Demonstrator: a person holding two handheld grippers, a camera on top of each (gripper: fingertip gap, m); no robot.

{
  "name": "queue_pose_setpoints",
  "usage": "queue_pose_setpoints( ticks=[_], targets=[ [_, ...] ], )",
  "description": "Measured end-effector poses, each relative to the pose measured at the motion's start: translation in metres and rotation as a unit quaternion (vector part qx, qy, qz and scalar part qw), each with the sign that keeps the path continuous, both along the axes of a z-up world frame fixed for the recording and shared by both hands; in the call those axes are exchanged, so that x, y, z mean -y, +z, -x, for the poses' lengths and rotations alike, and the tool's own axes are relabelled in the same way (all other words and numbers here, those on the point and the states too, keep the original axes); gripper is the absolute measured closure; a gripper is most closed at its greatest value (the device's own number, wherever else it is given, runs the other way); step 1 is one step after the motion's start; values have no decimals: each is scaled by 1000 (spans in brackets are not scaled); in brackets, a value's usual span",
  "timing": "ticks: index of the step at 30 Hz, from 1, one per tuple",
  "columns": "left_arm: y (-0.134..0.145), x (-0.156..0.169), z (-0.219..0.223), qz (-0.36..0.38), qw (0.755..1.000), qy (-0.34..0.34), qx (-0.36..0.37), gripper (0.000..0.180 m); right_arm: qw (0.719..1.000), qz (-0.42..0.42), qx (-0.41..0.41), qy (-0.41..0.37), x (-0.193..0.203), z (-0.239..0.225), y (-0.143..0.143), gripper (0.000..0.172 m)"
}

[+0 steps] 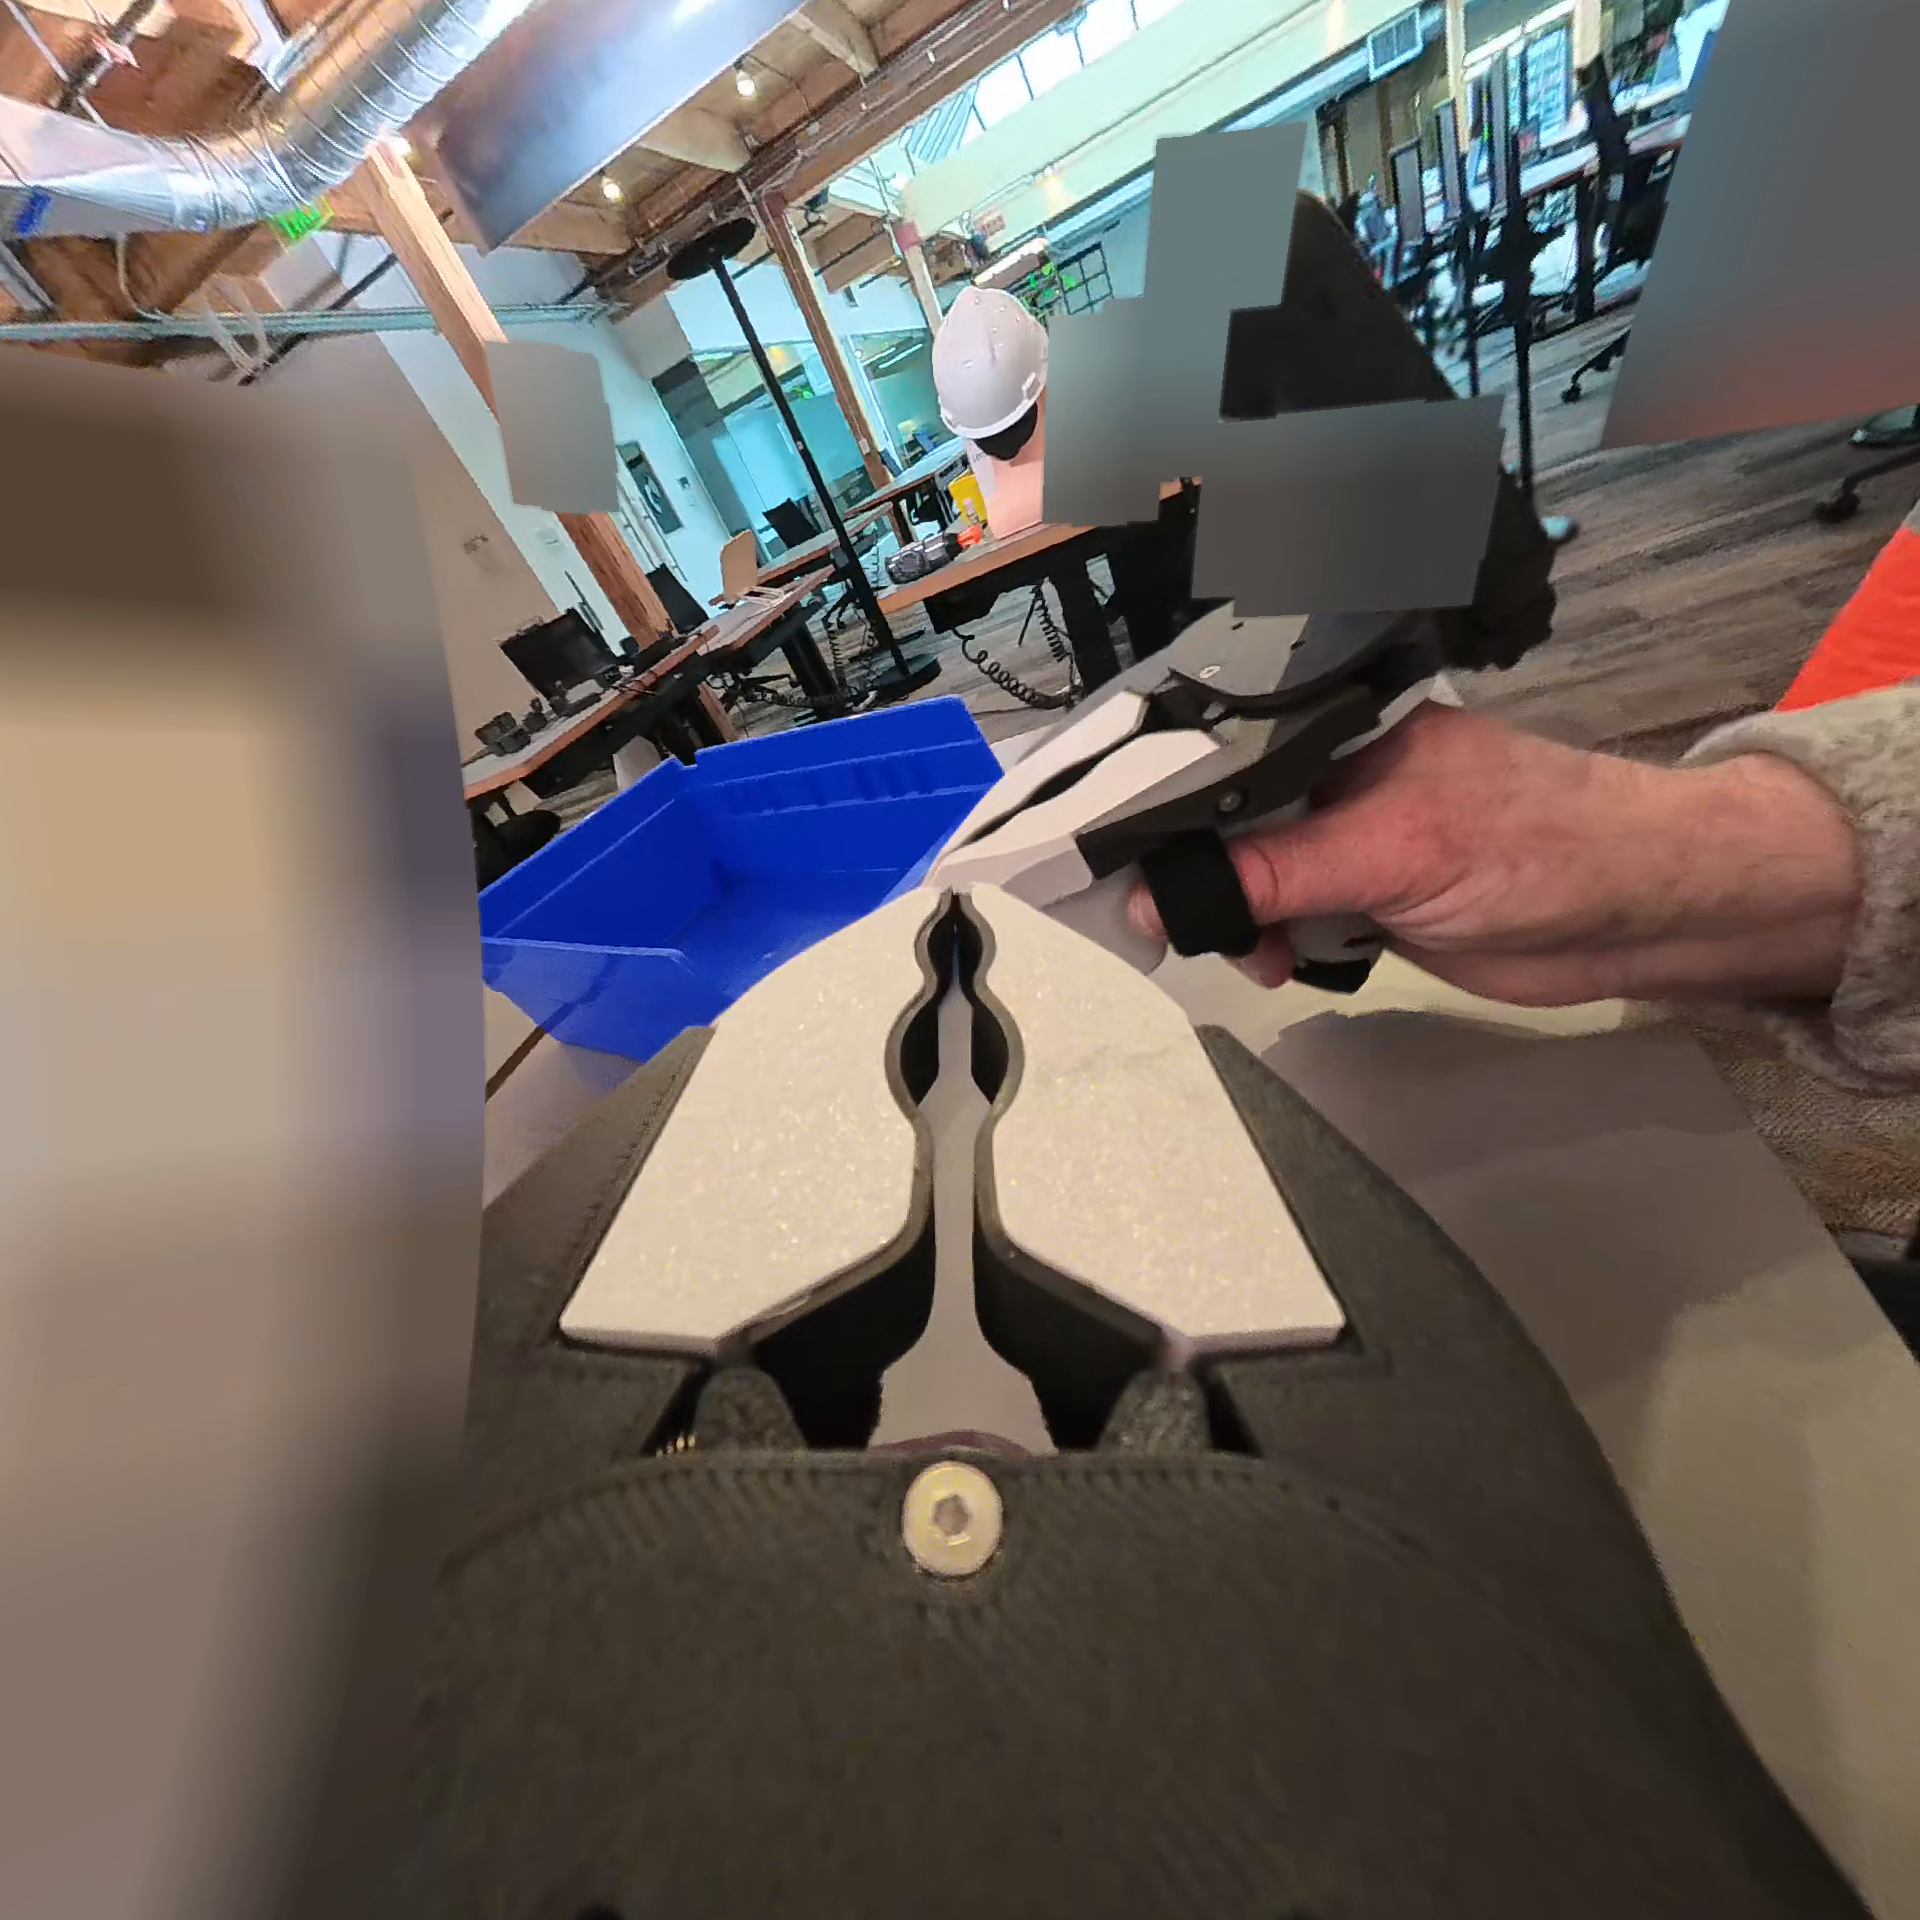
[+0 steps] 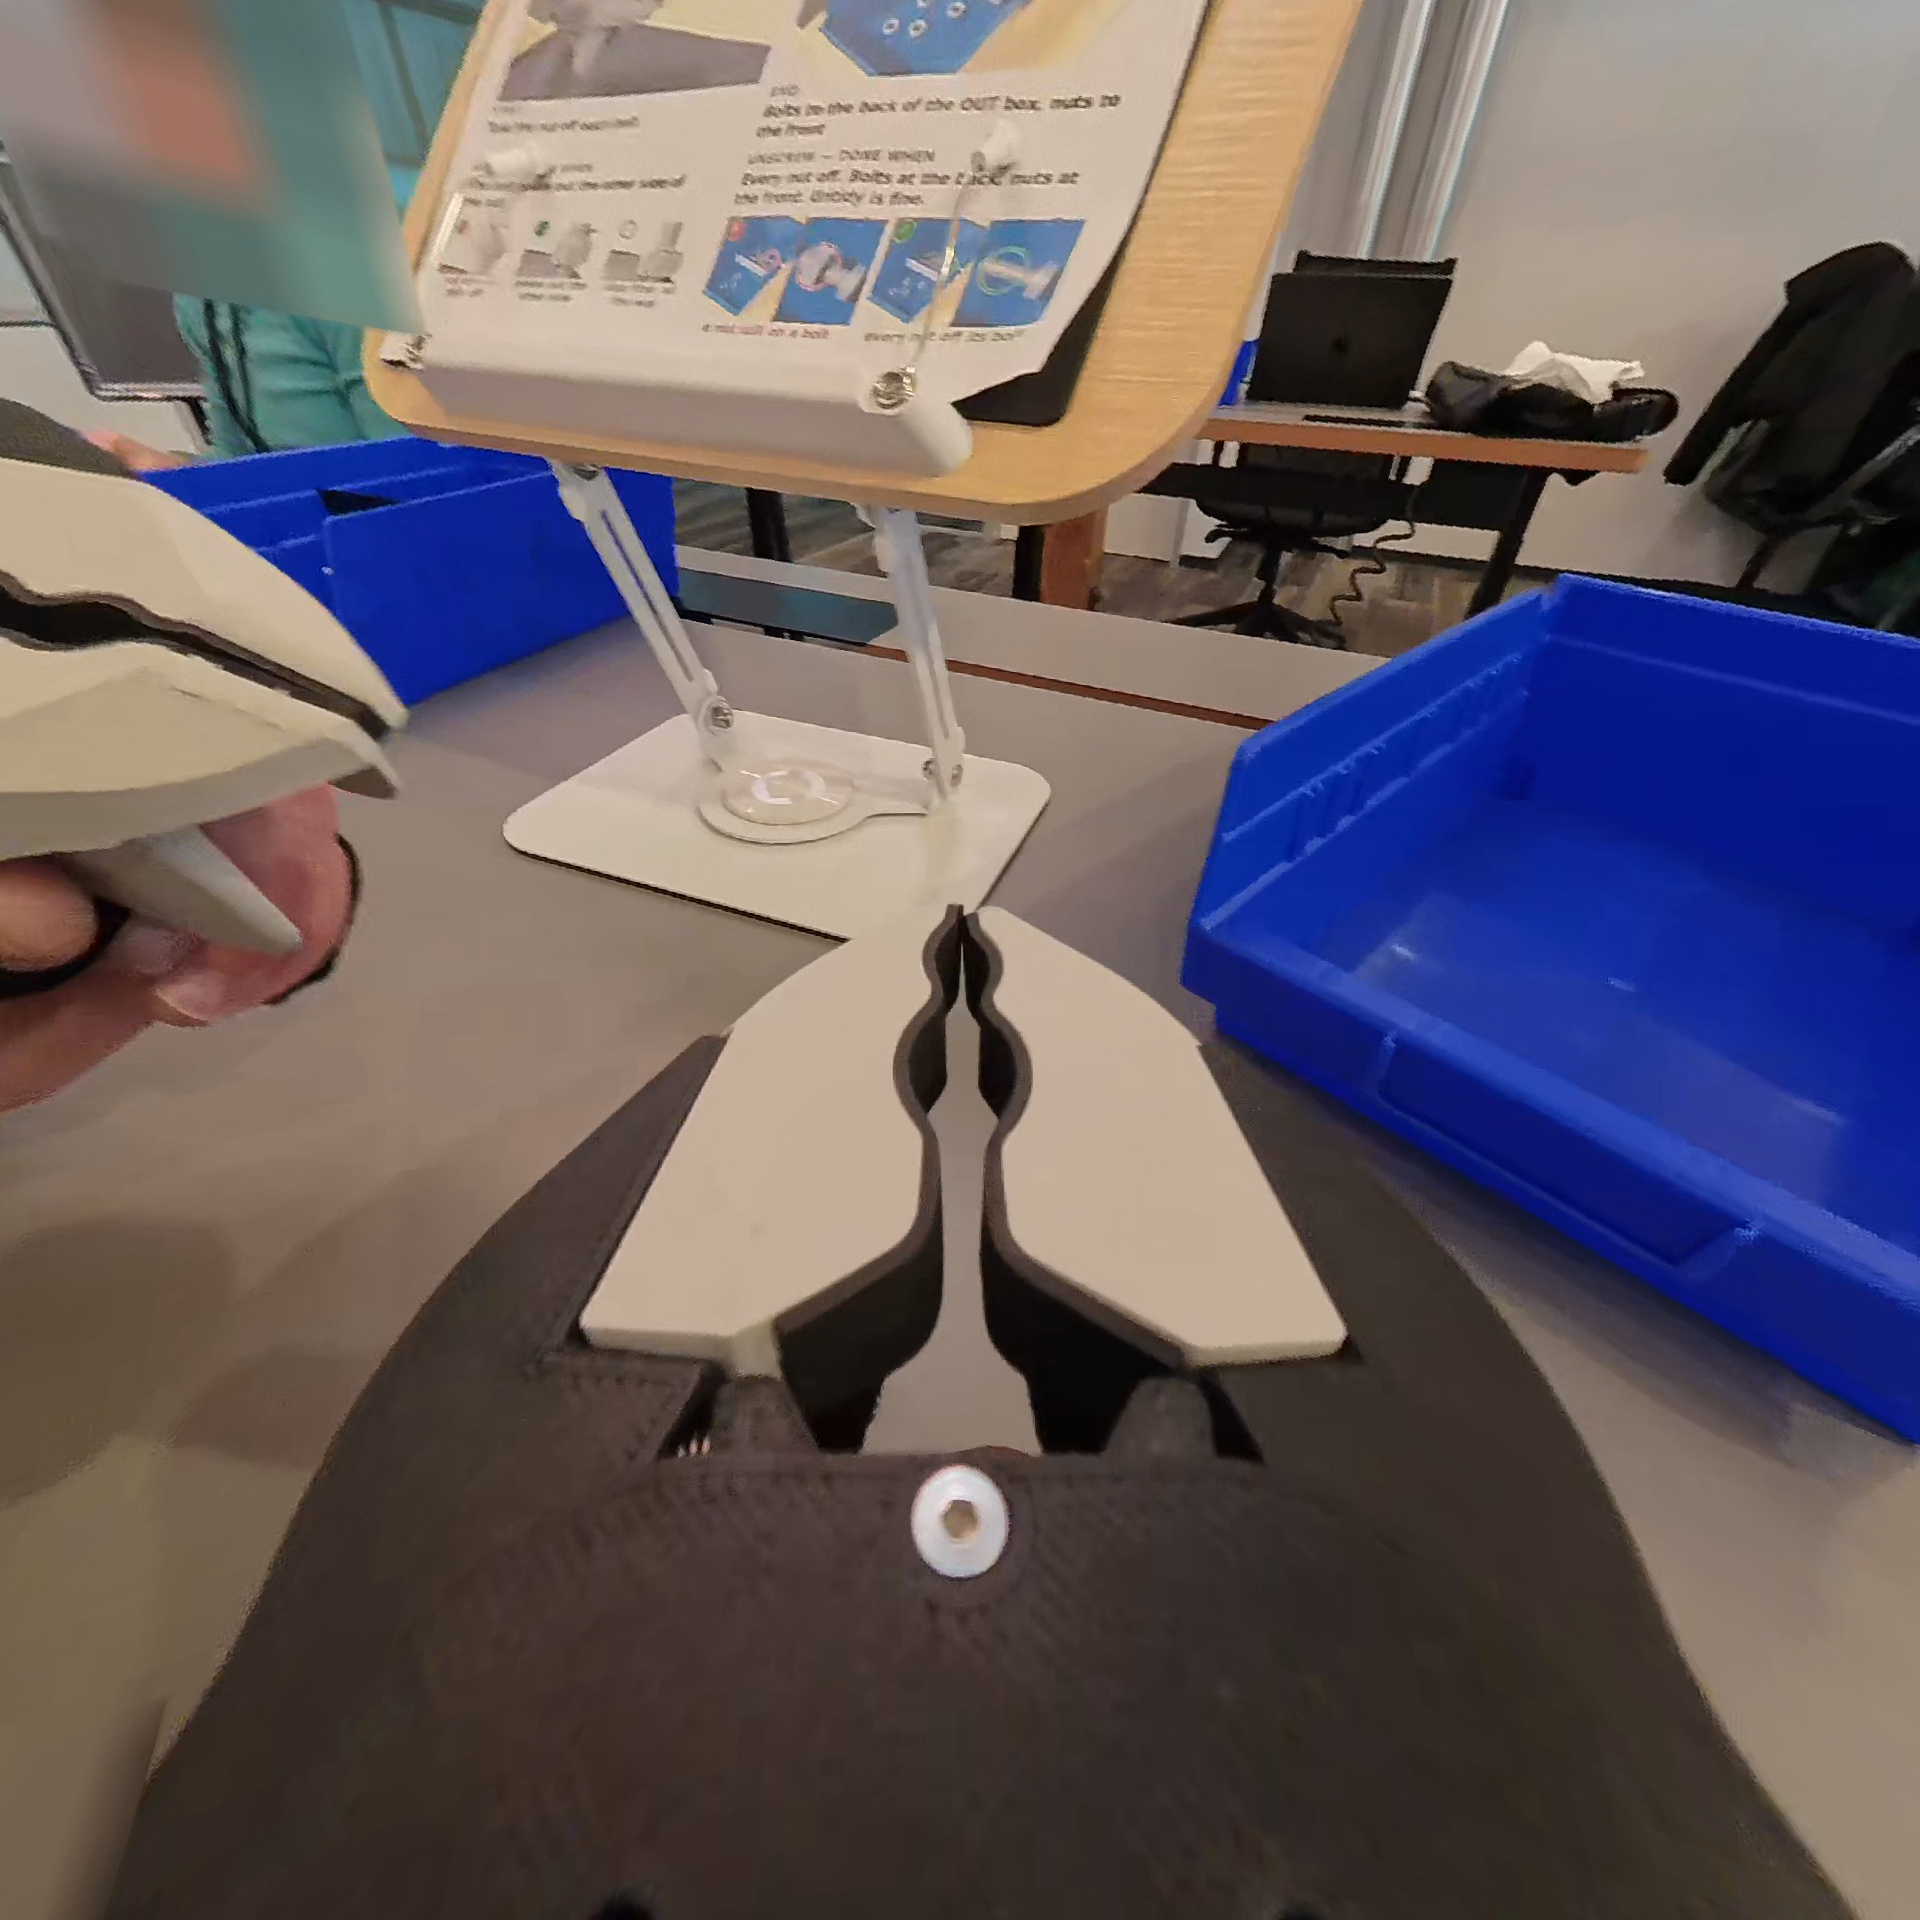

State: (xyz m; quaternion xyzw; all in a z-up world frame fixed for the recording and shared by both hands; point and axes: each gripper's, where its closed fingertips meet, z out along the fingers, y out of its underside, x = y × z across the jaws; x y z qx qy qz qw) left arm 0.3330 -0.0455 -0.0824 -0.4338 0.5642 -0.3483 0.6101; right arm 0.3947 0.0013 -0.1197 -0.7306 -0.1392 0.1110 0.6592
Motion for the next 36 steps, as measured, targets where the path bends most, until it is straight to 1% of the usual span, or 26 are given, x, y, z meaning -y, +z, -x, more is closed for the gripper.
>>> queue_pose_setpoints(
  ticks=[4,6,8,10,12,13,15,17,18,20,21,23,25,27,29,31,33,35,36],
  targets=[
    [11,2,-10,52,997,-26,47,180,1000,-13,-1,23,3,18,5,172],
    [23,-2,-14,83,992,-27,94,171,999,-20,-3,34,4,28,7,172],
    [32,-10,-17,109,986,-8,125,164,999,-22,11,42,6,40,6,172],
    [43,-15,-18,145,976,-14,164,157,998,-32,18,52,8,52,7,171],
    [40,-16,-27,179,970,-29,164,156,998,-29,27,56,8,64,3,171],
    [39,-18,-30,187,968,-26,164,155,998,-30,37,42,7,65,1,172],
    [35,-24,-32,198,968,-18,152,164,998,-41,45,30,5,68,-1,171],
    [35,-29,-30,227,961,-20,156,166,998,-34,40,25,3,69,-2,171],
    [33,-31,-30,227,963,-13,148,171,998,-26,45,28,3,71,-3,171],
    [32,-31,-30,211,967,-7,141,174,997,-24,58,34,2,74,-4,172],
    [31,-32,-31,215,967,-8,140,174,998,-20,52,40,2,73,-4,172],
    [28,-31,-34,218,967,-10,134,173,999,0,32,40,2,72,-6,172],
    [24,-31,-37,230,965,-20,126,172,998,26,41,43,3,70,-11,172],
    [23,-28,-41,231,965,-34,123,168,997,46,10,56,3,67,-14,172],
    [24,-28,-43,224,967,-36,113,161,997,42,-6,72,3,67,-15,172],
    [28,-24,-40,197,973,-38,116,156,998,21,18,62,3,65,-12,172],
    [32,-21,-34,156,981,-31,110,152,998,20,39,50,3,60,-10,171],
    [45,-13,-25,111,986,-34,115,149,997,26,63,33,1,49,-14,166],
    [54,-6,-21,89,988,-43,121,145,997,40,65,31,0,44,-19,161]
  ],
)
